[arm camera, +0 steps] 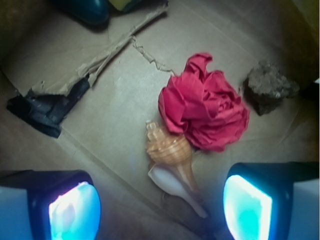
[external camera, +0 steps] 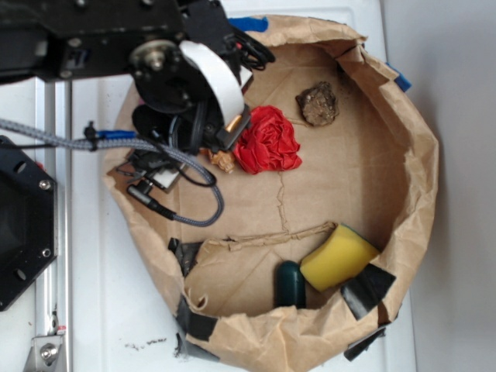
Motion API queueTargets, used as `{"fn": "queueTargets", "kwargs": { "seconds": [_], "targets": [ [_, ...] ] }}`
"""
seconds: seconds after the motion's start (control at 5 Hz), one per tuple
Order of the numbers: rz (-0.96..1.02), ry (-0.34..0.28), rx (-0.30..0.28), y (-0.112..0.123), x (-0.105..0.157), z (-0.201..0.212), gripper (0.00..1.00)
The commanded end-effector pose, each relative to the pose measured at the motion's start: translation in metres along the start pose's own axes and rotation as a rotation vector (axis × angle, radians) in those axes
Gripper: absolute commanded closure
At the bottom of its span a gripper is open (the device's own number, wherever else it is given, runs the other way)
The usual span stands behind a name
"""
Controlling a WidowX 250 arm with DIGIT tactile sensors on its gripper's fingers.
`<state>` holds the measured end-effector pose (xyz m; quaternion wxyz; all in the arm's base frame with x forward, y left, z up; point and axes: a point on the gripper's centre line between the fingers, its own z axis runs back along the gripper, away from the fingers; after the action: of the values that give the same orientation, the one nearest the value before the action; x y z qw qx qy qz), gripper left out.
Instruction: Grab the shell.
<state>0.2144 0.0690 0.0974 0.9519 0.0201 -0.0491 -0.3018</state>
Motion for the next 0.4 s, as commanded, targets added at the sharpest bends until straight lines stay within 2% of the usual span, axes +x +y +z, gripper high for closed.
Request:
{"fn": "queueTargets", "kwargs": {
  "seconds": [0.0, 0.2],
  "targets": [
    [0.023, -0.031, 0.037, 0.012, 0.012, 0.002, 0.0],
    [0.003, -0.033, 0.056, 0.01, 0.014, -0.014, 0.0]
  ]
}}
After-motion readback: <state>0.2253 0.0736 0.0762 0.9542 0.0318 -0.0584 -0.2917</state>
